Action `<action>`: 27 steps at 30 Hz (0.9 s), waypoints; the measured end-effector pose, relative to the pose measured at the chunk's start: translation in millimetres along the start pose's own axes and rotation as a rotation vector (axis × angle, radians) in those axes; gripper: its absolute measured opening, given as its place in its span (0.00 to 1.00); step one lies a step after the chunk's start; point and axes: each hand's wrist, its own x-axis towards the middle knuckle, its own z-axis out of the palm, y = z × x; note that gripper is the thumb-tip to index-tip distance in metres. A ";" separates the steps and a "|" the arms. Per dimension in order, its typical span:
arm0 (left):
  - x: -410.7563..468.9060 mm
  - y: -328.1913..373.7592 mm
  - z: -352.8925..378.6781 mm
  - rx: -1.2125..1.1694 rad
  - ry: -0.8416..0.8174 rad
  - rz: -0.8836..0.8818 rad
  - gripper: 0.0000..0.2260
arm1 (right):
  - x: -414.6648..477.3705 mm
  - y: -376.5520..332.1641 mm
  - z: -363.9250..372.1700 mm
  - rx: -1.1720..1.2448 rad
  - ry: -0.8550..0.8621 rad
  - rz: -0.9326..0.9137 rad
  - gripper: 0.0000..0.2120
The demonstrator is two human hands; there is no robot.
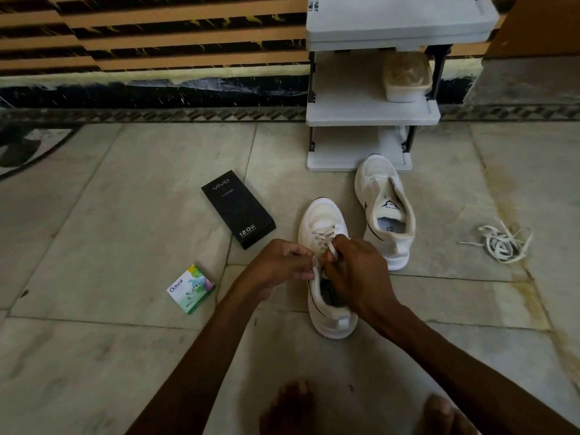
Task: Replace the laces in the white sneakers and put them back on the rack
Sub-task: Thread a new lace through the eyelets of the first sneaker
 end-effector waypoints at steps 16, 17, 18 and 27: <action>6.3 -2.9 -1.4 0.074 -0.054 0.019 0.09 | 5.8 -1.0 5.0 0.028 -0.065 -0.099 0.15; 5.9 -2.5 -2.0 0.091 -0.066 0.023 0.10 | 6.2 0.9 4.2 0.032 -0.092 -0.083 0.16; 5.8 -2.0 -2.5 0.107 -0.072 0.026 0.10 | 7.1 2.5 3.1 0.028 -0.115 -0.065 0.16; 9.2 -1.1 -4.1 0.100 -0.050 0.054 0.09 | 6.2 5.2 8.3 0.172 -0.056 0.019 0.14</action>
